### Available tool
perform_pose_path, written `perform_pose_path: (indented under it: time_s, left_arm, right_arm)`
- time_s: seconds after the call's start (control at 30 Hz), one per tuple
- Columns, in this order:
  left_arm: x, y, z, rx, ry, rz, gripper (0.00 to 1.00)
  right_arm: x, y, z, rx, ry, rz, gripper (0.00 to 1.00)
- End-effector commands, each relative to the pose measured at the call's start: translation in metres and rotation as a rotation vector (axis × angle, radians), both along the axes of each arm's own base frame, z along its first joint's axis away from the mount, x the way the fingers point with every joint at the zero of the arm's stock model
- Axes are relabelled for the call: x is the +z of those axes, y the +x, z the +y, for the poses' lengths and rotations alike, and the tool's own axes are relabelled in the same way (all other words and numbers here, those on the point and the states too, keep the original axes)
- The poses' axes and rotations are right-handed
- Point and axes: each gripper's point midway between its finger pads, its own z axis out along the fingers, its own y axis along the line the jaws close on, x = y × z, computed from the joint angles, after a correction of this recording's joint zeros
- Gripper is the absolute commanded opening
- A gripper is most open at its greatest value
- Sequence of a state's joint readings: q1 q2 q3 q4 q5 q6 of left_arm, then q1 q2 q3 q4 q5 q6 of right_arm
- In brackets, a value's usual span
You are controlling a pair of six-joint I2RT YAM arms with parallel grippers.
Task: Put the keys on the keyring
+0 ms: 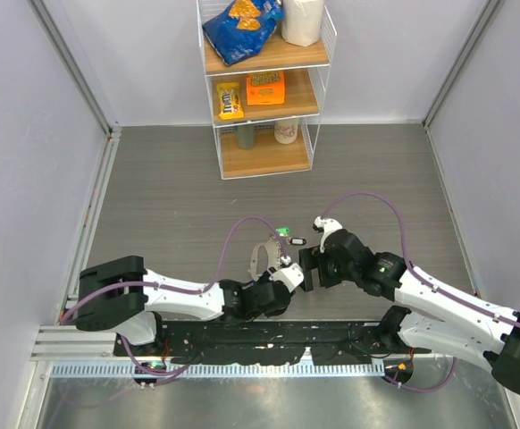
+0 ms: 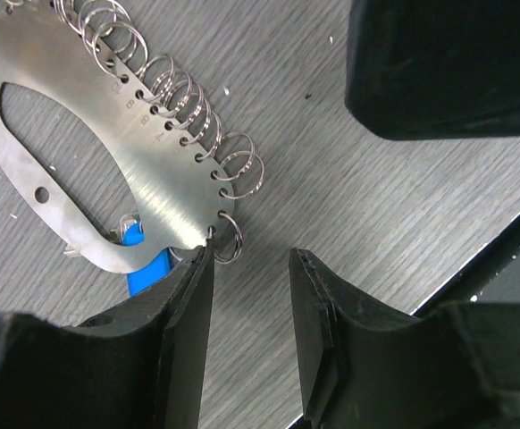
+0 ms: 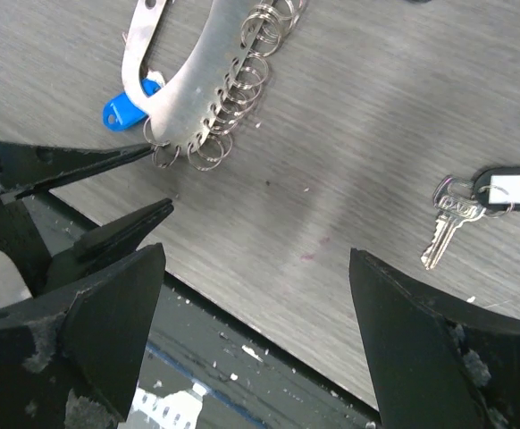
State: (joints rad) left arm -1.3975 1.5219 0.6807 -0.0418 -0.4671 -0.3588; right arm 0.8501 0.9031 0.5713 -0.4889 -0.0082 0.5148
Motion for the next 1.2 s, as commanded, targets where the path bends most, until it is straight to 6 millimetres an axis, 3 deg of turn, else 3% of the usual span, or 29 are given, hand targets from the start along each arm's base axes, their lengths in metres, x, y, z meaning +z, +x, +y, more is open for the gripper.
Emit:
perform_pose_path:
  time_s: [0.0,0.2,0.6,1.17]
  left_arm:
    - [0.023,0.007,-0.029,-0.019,-0.075,-0.047,0.44]
    - [0.026,0.011,-0.034,-0.023,-0.061,-0.066,0.44]
    - [0.016,0.017,-0.027,-0.002,-0.036,-0.056,0.43]
    - [0.004,0.026,-0.02,0.047,-0.013,-0.053,0.37]
  right_arm:
    - [0.035,0.011,0.021,0.008,0.12,-0.077,0.9]
    - [0.033,0.01,0.02,0.011,0.119,-0.076,0.9]
    - [0.033,0.009,0.018,0.003,0.121,-0.08,0.9]
    - [0.057,0.008,0.002,-0.038,0.134,-0.137,0.9]
